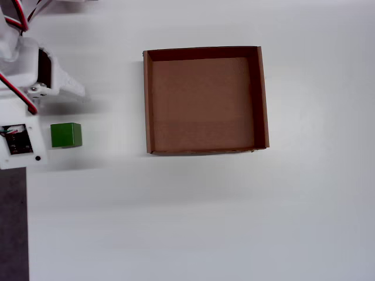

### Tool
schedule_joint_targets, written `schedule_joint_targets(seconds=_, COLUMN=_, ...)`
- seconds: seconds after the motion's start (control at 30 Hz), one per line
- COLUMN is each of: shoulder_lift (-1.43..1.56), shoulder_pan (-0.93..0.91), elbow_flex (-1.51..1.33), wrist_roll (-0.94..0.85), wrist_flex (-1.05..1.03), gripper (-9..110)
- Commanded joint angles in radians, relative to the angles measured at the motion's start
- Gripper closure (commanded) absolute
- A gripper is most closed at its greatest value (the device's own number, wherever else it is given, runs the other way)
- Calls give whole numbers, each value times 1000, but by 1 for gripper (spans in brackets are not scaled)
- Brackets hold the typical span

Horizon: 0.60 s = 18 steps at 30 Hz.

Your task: Grasp a green cube and put it in a box.

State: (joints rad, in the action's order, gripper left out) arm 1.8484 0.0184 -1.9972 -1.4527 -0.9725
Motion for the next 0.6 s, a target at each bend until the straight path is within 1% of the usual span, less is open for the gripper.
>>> schedule_joint_targets(seconds=0.0, shoulder_lift=-35, shoulder_pan=-6, elbow_flex=92, wrist_roll=-23, wrist_flex=9, gripper=68)
schedule_joint_targets(seconds=0.23, shoulder_lift=-198, shoulder_pan=-14, elbow_flex=225, wrist_roll=-21, wrist_flex=14, gripper=68)
schedule_joint_targets(seconds=0.57, shoulder_lift=-339, shoulder_pan=-17, elbow_flex=310, wrist_roll=-21, wrist_flex=69, gripper=69)
